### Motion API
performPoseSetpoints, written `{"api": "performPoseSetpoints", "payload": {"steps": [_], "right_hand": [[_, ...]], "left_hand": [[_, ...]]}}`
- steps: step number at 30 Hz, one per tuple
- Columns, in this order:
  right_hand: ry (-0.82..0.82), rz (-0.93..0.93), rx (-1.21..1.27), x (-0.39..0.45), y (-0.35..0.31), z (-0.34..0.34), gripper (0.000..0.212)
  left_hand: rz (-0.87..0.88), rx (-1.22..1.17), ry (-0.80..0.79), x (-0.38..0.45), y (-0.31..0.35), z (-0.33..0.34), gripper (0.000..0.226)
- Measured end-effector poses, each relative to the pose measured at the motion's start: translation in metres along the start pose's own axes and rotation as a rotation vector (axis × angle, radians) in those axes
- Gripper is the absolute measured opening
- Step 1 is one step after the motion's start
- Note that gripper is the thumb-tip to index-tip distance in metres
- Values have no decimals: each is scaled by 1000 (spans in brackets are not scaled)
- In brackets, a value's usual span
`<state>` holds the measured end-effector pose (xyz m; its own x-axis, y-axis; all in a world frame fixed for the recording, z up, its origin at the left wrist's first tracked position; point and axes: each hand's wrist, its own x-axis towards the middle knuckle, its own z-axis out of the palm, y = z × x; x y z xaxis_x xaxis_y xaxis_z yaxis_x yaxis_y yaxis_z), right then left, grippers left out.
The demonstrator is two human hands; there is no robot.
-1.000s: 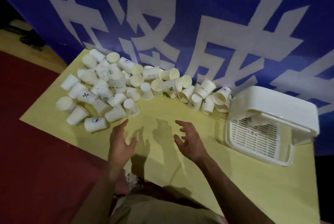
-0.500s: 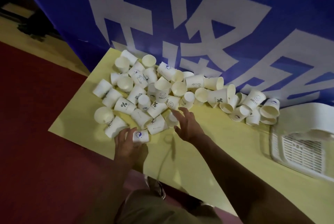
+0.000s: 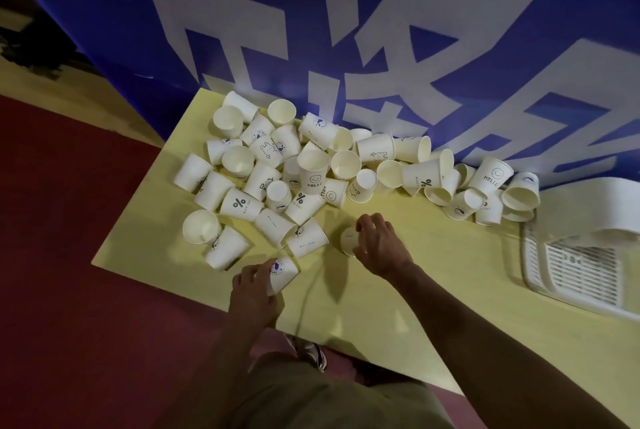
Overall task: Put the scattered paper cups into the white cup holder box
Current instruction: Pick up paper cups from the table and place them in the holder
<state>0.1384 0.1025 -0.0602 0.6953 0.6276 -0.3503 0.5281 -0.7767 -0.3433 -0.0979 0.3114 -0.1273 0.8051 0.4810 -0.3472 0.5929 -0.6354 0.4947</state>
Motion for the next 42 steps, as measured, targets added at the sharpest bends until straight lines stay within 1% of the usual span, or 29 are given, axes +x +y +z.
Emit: {"api": "performPoseSetpoints", "payload": {"steps": [3, 5, 7, 9, 10, 11, 16, 17, 20, 22, 25, 29, 34, 39, 42], "right_hand": [[3, 70, -10, -11, 10, 2, 52], [-28, 117, -62, -18, 14, 2, 57], [-97, 153, -141, -24, 20, 6, 71], [-160, 161, -162, -30, 26, 11, 90], [-178, 165, -146, -32, 29, 14, 95], [-189, 168, -118, -34, 32, 17, 95], [-153, 200, 23, -45, 40, 22, 72], [-132, 207, 46, -48, 44, 21, 66], [0, 187, 115, -66, 59, 16, 53], [98, 148, 157, -82, 73, 13, 47], [172, 201, 236, -109, 101, -4, 36], [304, 216, 284, -157, 152, -35, 29], [465, 275, 340, -225, 236, -74, 30], [572, 325, 406, -276, 319, -95, 28], [578, 343, 401, -297, 358, -101, 25]], "left_hand": [[-15, -41, -12, -8, 21, -12, 78], [-45, -101, -32, -14, 32, -16, 80], [-6, -139, -46, -19, 38, -17, 81], [46, -168, -61, -20, 44, -16, 81], [59, -179, -75, -19, 49, -17, 81], [71, -180, -86, -19, 54, -19, 80], [214, -226, -24, -23, 75, -22, 75], [215, -243, -24, -23, 80, -22, 74], [181, -243, -63, -22, 101, -21, 75], [198, -207, -62, -21, 117, -16, 76], [246, -180, -37, -24, 152, -2, 77], [285, -216, -40, -33, 223, 30, 80], [401, -243, -45, -45, 343, 75, 75], [534, -242, -28, -47, 452, 124, 72], [565, -211, -30, -45, 501, 151, 74]]}}
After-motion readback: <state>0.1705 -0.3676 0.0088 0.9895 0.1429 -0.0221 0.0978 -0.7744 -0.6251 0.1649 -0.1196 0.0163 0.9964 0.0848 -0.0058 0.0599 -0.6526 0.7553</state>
